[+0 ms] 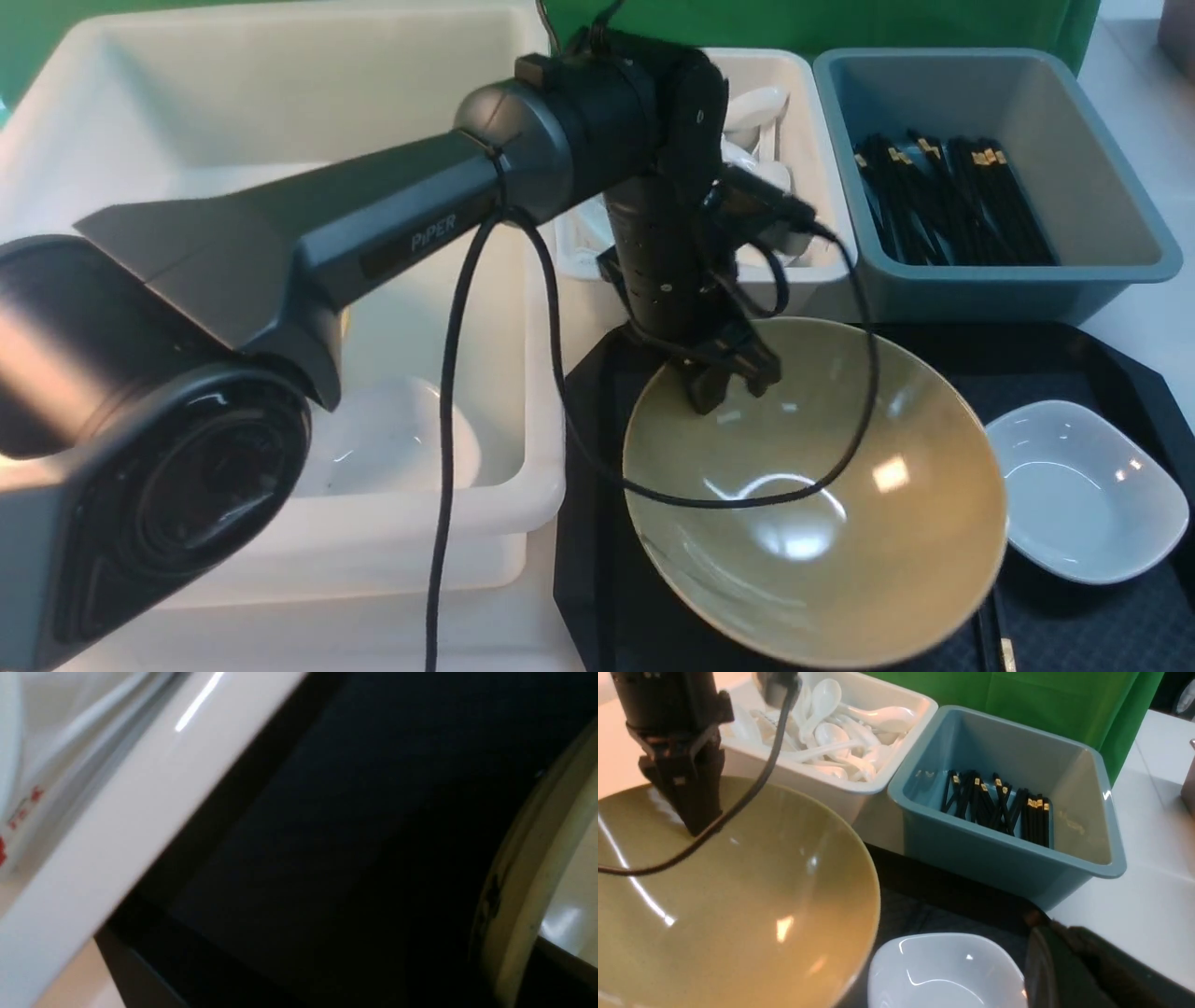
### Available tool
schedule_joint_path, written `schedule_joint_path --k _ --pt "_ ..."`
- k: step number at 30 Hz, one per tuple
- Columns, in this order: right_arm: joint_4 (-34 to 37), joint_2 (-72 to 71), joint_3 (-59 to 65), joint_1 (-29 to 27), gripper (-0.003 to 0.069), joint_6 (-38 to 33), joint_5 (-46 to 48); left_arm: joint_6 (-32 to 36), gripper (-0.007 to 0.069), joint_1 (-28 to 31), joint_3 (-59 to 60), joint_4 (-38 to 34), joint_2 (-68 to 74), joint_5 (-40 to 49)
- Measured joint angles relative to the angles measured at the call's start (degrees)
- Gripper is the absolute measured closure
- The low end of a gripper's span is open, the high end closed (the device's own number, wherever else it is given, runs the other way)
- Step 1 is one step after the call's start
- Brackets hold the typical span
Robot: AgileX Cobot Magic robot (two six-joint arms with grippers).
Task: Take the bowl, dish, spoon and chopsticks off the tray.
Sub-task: Use the left arm to grab the yellow noodle bowl on the left, then use the left arm to put the noodle bowl into the large storage box on the left
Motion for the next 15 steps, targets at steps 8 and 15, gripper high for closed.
schedule_joint_path --k 8,15 --pt "0.0 0.0 0.0 0.0 0.0617 0.0 -0.1 5.6 0.0619 4.7 0.1 -9.4 -8.8 0.9" --pt "0.0 0.0 0.2 0.0 0.0614 0.0 -0.1 7.7 0.0619 16.0 0.2 -20.5 -20.1 1.4"
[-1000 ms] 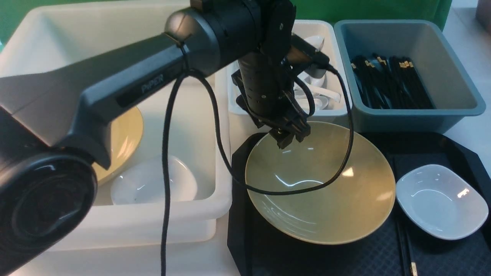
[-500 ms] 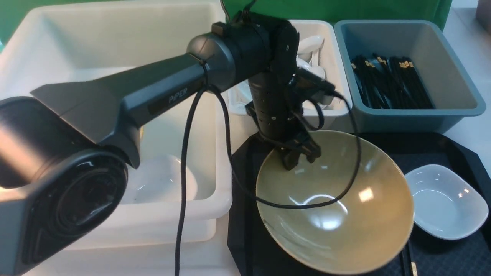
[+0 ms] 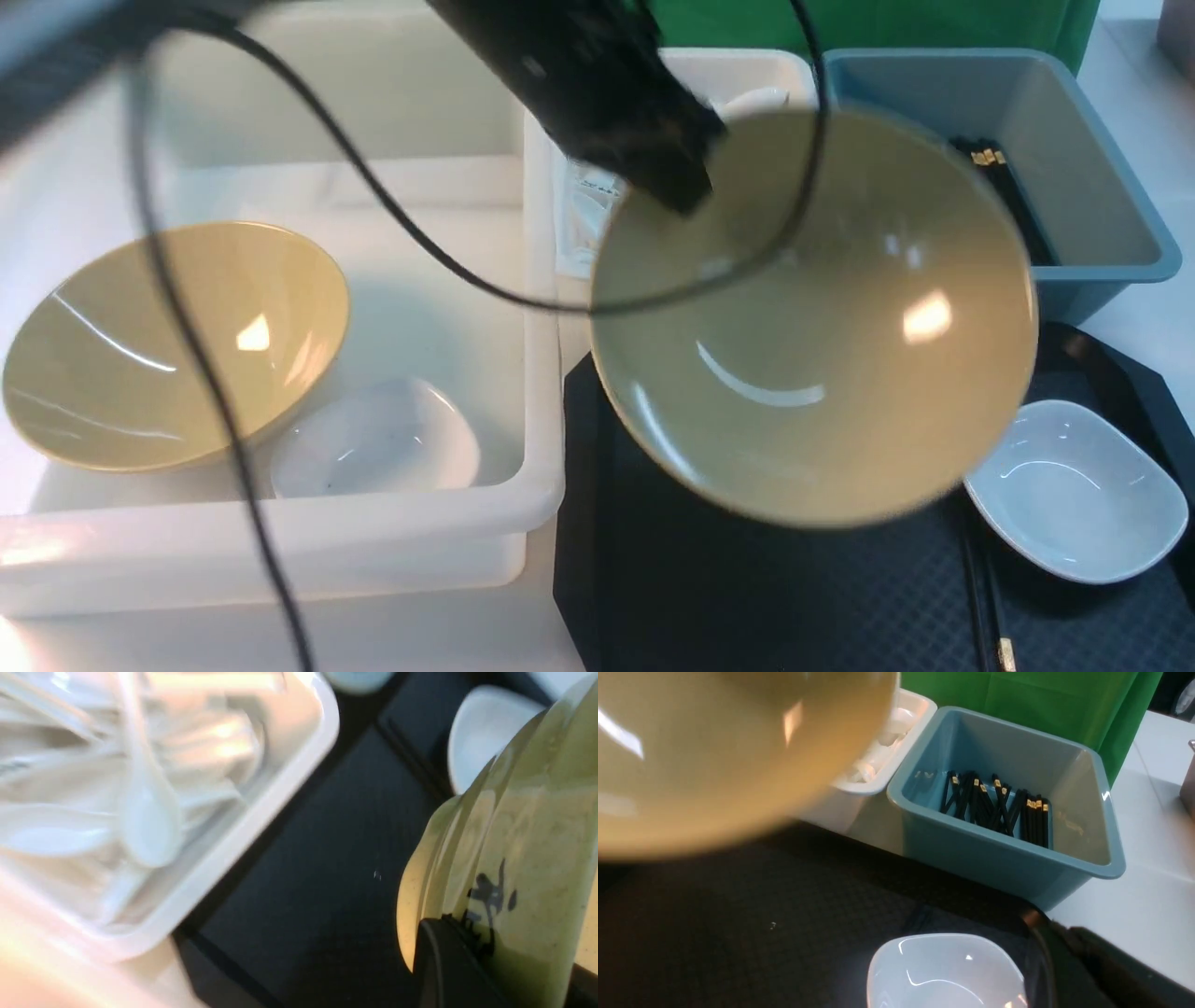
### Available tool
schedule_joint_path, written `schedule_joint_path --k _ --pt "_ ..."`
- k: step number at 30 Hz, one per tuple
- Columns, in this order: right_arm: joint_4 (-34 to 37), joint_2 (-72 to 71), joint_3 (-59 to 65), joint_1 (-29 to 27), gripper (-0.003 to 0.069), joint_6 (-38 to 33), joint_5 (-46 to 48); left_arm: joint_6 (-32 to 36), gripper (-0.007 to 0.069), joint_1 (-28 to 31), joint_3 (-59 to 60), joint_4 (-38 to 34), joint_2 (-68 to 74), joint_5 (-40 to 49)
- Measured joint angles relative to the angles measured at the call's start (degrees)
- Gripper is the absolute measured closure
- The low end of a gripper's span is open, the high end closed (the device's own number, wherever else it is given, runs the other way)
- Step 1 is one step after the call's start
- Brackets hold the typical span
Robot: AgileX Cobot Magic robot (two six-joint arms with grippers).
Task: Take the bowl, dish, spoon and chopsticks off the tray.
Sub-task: Use the left arm to put the noodle bowl into the large storage box on the left
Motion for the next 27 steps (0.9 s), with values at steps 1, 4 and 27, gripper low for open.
schedule_joint_path --k 1,4,27 --pt "0.0 0.0 0.1 0.0 0.0614 0.0 0.0 0.0 0.0619 2.8 0.6 -0.2 -2.6 0.2" --pt "0.0 0.0 0.6 0.0 0.0611 0.0 -0.1 -0.4 0.062 12.8 4.3 0.9 -8.5 0.2" --pt "0.0 0.0 0.6 0.0 0.0592 0.0 -0.7 -4.2 0.062 45.7 42.8 5.3 -19.2 -21.0"
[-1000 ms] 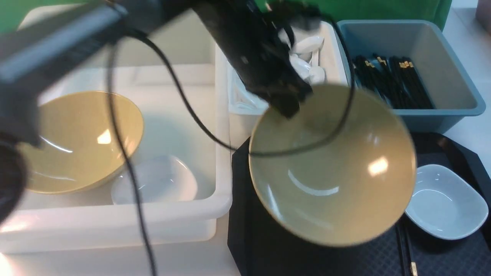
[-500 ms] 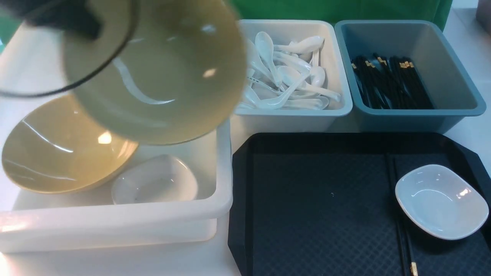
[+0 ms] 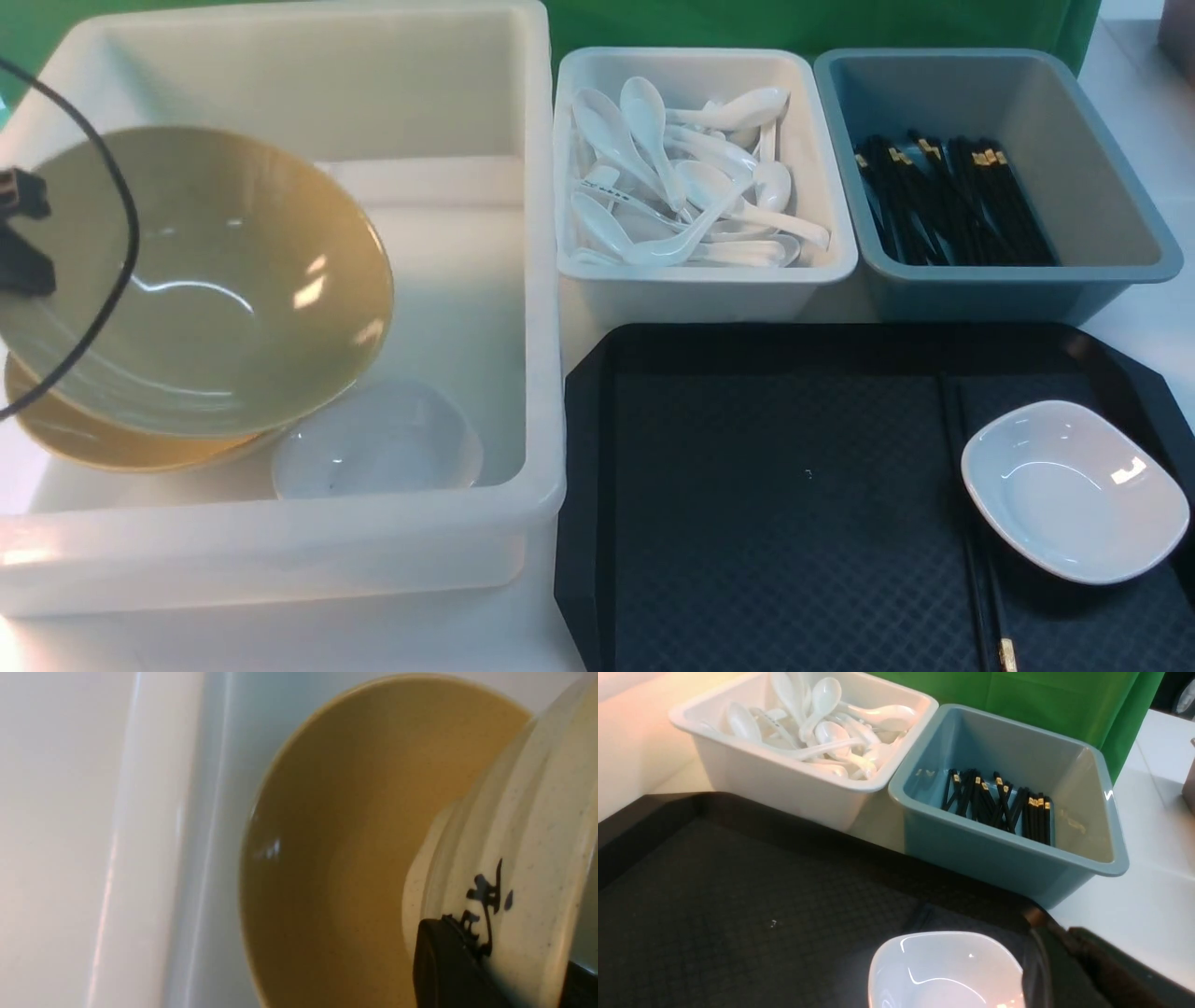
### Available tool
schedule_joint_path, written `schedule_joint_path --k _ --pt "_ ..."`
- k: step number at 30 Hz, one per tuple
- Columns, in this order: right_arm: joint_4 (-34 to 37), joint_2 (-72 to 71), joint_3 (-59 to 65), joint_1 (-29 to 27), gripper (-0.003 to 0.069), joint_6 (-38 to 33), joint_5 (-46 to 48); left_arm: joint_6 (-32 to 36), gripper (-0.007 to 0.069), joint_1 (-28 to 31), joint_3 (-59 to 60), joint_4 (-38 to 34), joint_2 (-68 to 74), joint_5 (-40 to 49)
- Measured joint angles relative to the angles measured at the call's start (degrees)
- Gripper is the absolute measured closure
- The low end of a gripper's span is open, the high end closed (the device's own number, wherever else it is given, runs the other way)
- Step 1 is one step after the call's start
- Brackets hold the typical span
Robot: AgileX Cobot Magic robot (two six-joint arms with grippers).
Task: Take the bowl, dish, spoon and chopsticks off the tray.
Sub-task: Use the left arm to put the noodle bowl into the large storage box on the left, then use the right arm to grab the plate
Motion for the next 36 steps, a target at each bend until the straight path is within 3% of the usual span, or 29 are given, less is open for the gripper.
schedule_joint_path --k 6,10,14,19,26,29,30,32,36 --pt "0.0 0.0 0.0 0.0 0.0583 0.0 0.0 -5.4 0.0591 0.0 0.1 8.7 0.0 -4.2" --pt "0.0 0.0 0.0 0.0 0.058 0.1 0.0 -6.0 0.0488 0.0 0.1 10.1 0.0 -5.6" --pt "0.0 0.0 0.0 0.0 0.058 0.2 0.0 -6.5 0.0328 0.0 0.1 10.0 -0.4 -3.5" --pt "0.0 0.0 0.0 0.0 0.058 0.2 0.0 -6.6 0.0268 0.0 0.1 10.0 -3.7 -1.1" --pt "0.0 0.0 0.0 0.0 0.058 0.2 0.0 -7.0 0.0342 0.0 0.0 8.5 -7.6 -2.3" --pt "0.0 0.0 0.0 0.0 0.058 0.4 0.0 -6.2 0.0454 -0.4 0.0 4.5 -7.7 -2.3" --pt "0.0 0.0 0.0 0.0 0.058 0.5 0.0 -5.8 0.046 -0.5 0.0 4.3 -7.8 -2.3" --pt "0.0 0.0 -0.1 0.0 0.0576 3.2 0.8 -2.3 0.0544 -3.2 1.0 0.1 -8.6 -2.8" --pt "0.0 2.4 -3.3 0.0 0.0563 8.4 9.1 6.2 0.0615 -10.8 3.5 -5.7 -12.9 -5.5"
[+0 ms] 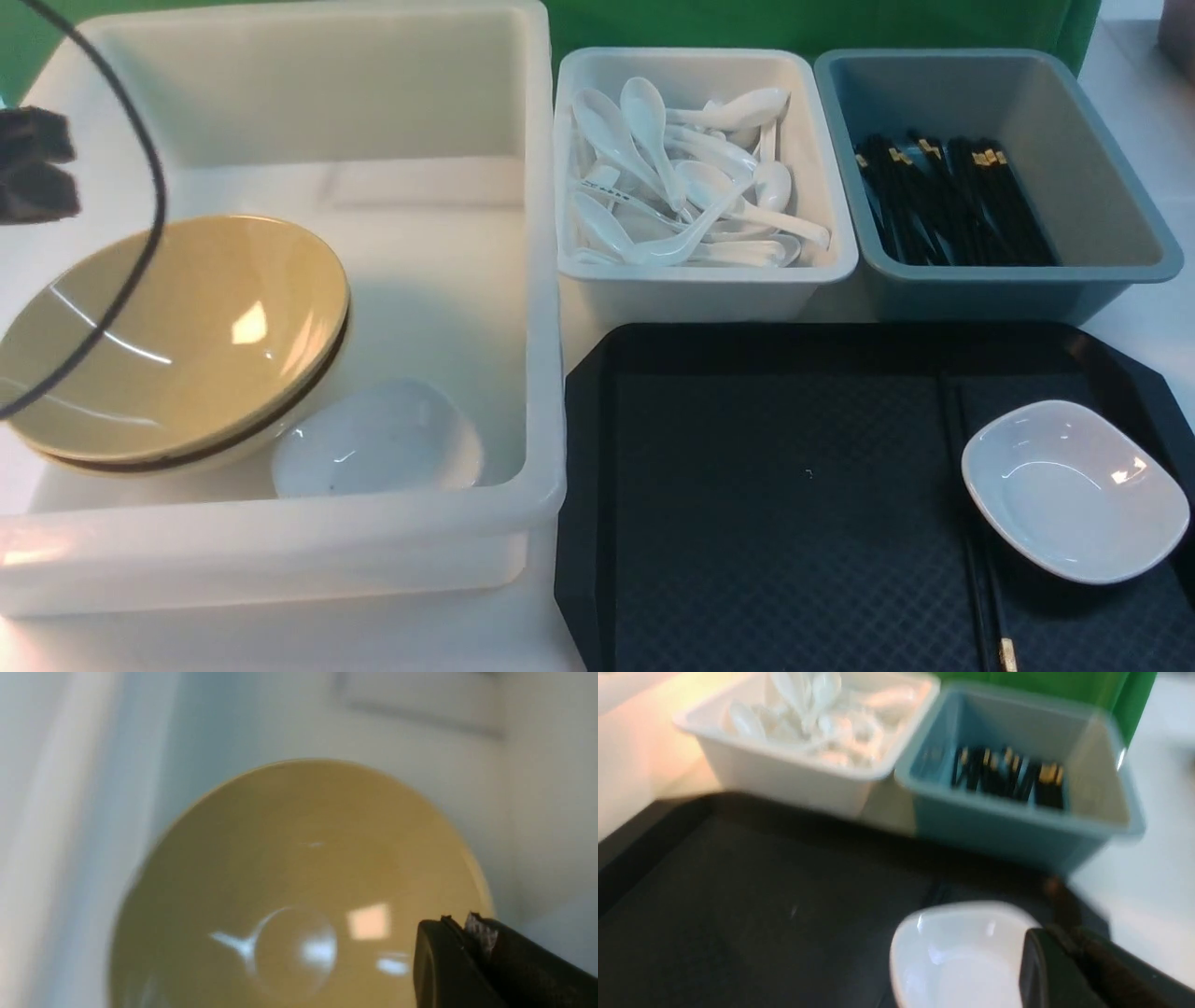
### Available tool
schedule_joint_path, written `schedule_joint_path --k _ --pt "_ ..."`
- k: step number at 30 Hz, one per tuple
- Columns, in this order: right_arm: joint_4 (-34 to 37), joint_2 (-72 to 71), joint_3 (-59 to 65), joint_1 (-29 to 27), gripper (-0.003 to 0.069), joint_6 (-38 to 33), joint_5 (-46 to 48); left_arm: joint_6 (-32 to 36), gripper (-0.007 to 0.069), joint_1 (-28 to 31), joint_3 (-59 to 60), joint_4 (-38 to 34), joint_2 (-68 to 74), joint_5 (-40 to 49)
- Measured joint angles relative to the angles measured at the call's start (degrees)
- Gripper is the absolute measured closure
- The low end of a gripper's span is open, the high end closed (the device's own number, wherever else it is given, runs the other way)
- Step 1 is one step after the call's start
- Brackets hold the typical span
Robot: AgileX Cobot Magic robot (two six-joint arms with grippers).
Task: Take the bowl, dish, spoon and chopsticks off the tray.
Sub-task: Use the right arm to grab the plate
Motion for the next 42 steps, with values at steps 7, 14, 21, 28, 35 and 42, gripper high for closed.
schedule_joint_path --k 7,14,21,28,35,42 --pt "0.0 18.1 -10.0 0.0 0.055 1.8 17.0 14.0 0.0634 -19.7 9.7 -6.0 -12.9 -14.1" --pt "0.0 42.9 -16.9 0.0 0.0549 -4.0 15.1 18.7 0.0634 -31.2 25.7 -5.4 -23.3 -25.1" --pt "0.0 62.7 -23.7 0.0 0.0549 -5.7 7.8 18.7 0.0634 -32.7 36.6 -2.5 -34.3 -21.1" --pt "4.6 69.9 -24.8 3.2 0.0566 -7.6 1.6 18.7 0.0633 -32.7 41.4 -3.0 -42.8 -26.2" --pt "7.3 69.9 -29.5 7.4 0.0548 -9.6 4.7 18.8 0.0633 -32.7 41.6 -4.0 -43.6 -27.2" --pt "4.3 69.2 -35.0 0.6 0.0367 -9.6 14.5 18.8 0.0633 -32.7 41.6 -4.4 -43.6 -27.4"
